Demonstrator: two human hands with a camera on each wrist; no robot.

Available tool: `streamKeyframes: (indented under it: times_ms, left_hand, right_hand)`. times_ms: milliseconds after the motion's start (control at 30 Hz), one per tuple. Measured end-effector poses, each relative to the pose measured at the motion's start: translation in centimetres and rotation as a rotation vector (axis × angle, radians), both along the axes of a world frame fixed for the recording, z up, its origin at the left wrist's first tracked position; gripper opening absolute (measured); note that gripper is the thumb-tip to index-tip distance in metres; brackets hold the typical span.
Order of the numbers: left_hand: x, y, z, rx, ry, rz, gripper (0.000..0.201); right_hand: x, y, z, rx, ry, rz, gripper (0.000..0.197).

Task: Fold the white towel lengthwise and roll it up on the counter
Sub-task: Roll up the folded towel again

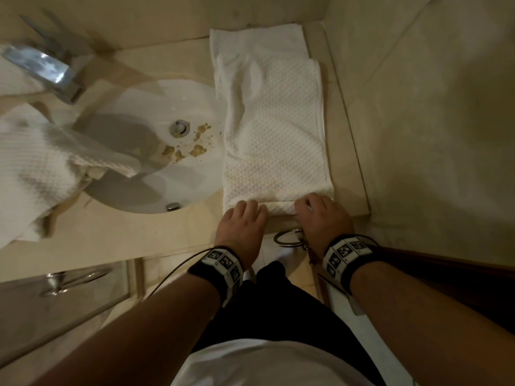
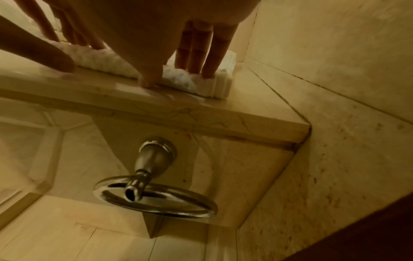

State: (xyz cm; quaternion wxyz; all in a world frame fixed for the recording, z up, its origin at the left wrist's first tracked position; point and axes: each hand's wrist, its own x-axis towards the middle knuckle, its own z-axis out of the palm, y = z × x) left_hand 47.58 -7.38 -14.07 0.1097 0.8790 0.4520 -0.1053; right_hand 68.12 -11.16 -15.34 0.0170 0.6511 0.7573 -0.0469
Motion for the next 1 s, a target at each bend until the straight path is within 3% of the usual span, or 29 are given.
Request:
streamKeyframes:
  times_ms: [67, 200, 367, 600, 733, 867, 1000]
  left_hand:
    - [0.1, 0.6, 0.5, 0.0, 0.003, -0.01, 0.041]
    - [0.4, 2.2, 1.5, -0.108, 0.055, -0.017, 0.055]
    - [0.6, 4.5, 0.6, -0.162, 0.012, 0.1, 0.056]
    - [0.7, 4.7, 1.7, -0.44, -0.082, 0.255, 0.02]
    - [0.0, 3.4, 1.9, -0.542, -0.086, 0.278, 0.014]
    - [0.7, 2.9, 1.6, -0.35, -0.071, 0.226, 0.016]
    - [1.4, 2.9, 2.1, -0.167, -0.03, 0.191, 0.02]
  right_hand:
    - [0.4, 0.5, 0.1, -0.09, -0.019, 0.015, 0.049]
    - [0.7, 1.2, 0.1, 0.054, -0.003, 0.03, 0.022]
    - [0.9, 2.3, -0.3, 0.011, 0.047, -0.038, 0.027]
    - [1.5, 1.2, 0.8, -0.183, 0.088, -0.067, 0.03]
    - [2.2, 0.1, 0.8, -0.35, 0.129, -0.046, 0.022]
    - [2.3, 2.6, 1.9, -0.45, 0.109, -0.067, 0.016]
    - [1.6, 3.1, 2.1, -0.204, 0.119, -0.064, 0.012]
